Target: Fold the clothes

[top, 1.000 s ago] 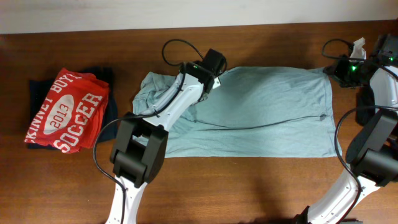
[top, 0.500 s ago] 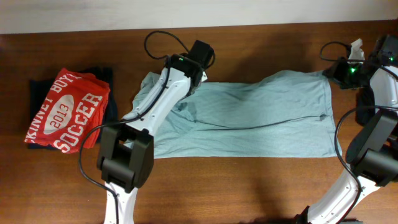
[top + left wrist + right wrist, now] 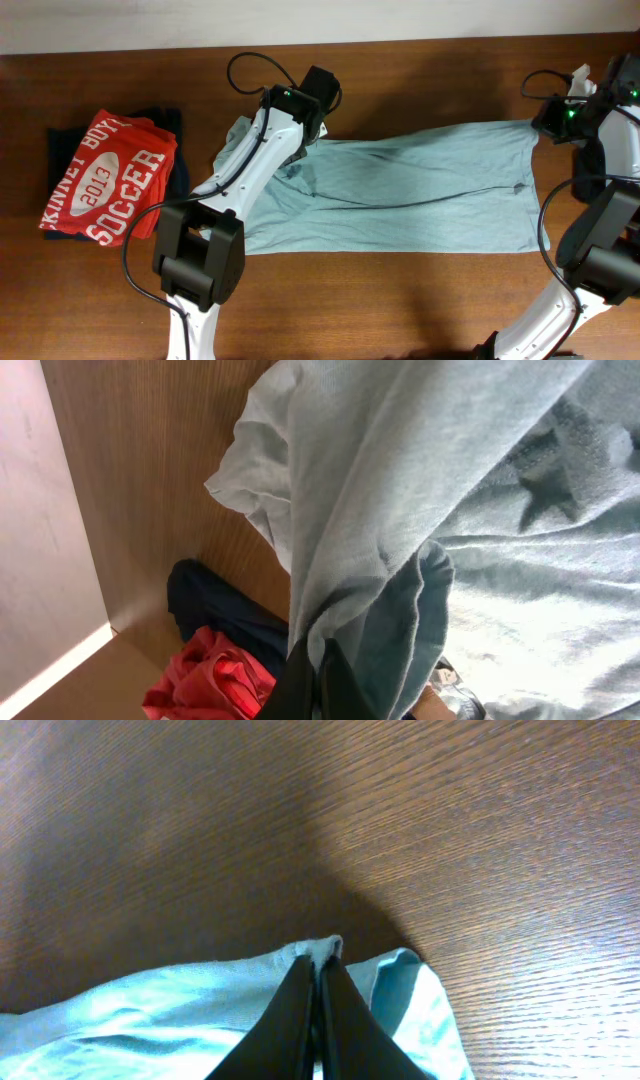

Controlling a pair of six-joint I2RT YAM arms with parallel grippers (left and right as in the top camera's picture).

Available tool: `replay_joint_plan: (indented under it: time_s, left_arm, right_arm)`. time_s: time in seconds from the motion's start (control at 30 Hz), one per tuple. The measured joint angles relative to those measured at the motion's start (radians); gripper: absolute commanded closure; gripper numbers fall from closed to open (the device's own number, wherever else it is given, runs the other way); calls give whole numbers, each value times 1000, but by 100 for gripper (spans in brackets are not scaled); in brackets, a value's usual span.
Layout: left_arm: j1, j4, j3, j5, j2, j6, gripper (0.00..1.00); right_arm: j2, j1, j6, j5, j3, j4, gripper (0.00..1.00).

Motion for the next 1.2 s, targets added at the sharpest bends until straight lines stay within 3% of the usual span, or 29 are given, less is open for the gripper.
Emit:
replay_joint_plan:
  time_s: [0.7,1.2]
  left_arm:
    - [0,-167,0,52,0,0,100]
    - [0,-205,0,107,0,0,99]
  right_arm:
    - [-2,0,-5,93,0,-87,96]
    - [-2,0,-5,127,0,-138,95]
